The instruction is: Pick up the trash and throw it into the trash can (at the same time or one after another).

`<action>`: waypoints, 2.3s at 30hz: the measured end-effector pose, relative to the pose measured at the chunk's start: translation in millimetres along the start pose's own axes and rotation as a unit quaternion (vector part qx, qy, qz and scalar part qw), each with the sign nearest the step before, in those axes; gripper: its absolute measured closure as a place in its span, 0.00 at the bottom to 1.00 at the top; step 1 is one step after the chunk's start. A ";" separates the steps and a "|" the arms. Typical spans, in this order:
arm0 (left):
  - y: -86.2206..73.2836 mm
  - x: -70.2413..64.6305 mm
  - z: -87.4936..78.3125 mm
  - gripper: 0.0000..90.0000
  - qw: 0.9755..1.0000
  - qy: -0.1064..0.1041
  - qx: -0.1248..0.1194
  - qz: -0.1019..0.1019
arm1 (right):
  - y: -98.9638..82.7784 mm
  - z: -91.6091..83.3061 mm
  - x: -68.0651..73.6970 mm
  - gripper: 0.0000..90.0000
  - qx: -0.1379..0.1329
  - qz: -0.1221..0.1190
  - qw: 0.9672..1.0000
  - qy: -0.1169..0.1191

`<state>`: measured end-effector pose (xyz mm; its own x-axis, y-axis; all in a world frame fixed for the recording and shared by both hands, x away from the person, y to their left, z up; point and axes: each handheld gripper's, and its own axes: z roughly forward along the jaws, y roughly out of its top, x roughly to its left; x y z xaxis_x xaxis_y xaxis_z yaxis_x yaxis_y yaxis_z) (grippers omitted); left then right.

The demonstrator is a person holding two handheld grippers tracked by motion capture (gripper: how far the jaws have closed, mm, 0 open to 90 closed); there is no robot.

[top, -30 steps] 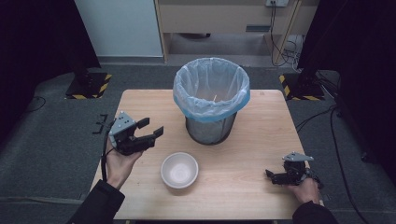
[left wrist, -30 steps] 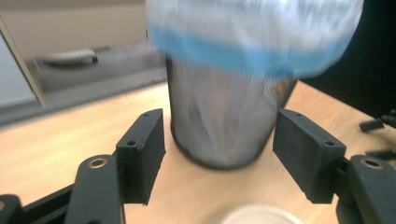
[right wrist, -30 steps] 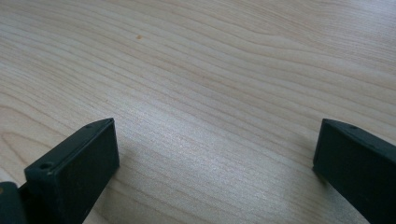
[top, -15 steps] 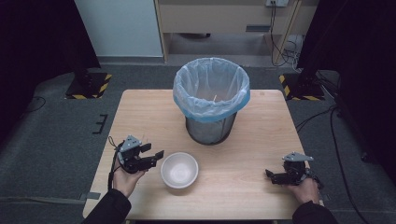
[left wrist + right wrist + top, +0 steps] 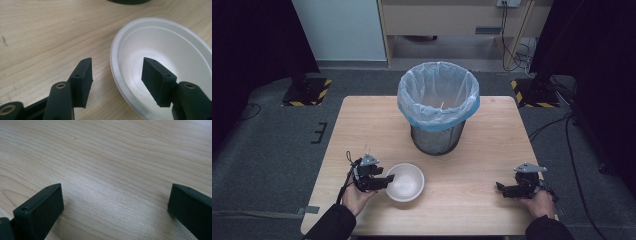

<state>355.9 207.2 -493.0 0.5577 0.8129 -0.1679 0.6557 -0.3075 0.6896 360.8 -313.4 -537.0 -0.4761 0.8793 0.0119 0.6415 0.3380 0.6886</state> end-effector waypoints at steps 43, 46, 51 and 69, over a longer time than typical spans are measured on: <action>18.2 -5.9 -38.1 0.92 0.997 -0.039 -0.073 -0.001 | 0.1 0.2 -0.3 0.00 0.000 -0.003 1.000 0.000; 21.5 -5.7 -47.4 0.92 0.995 -0.034 -0.093 0.003 | 0.2 0.2 -0.3 0.00 0.001 -0.003 1.000 0.000; 23.6 -2.4 -57.5 0.92 0.993 -0.032 -0.113 -0.003 | 0.3 0.2 -0.3 0.00 0.001 -0.003 1.000 0.000; 34.3 15.0 -111.6 0.91 0.977 -0.009 -0.214 -0.022 | 0.8 0.7 -0.5 0.00 0.000 -0.008 1.000 0.003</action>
<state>330.0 264.0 -393.3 0.5449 0.8107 -0.2140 0.4090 -0.0343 0.9119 361.9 -313.3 -537.0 -0.4900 0.8717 0.0059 0.6345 0.3520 0.6882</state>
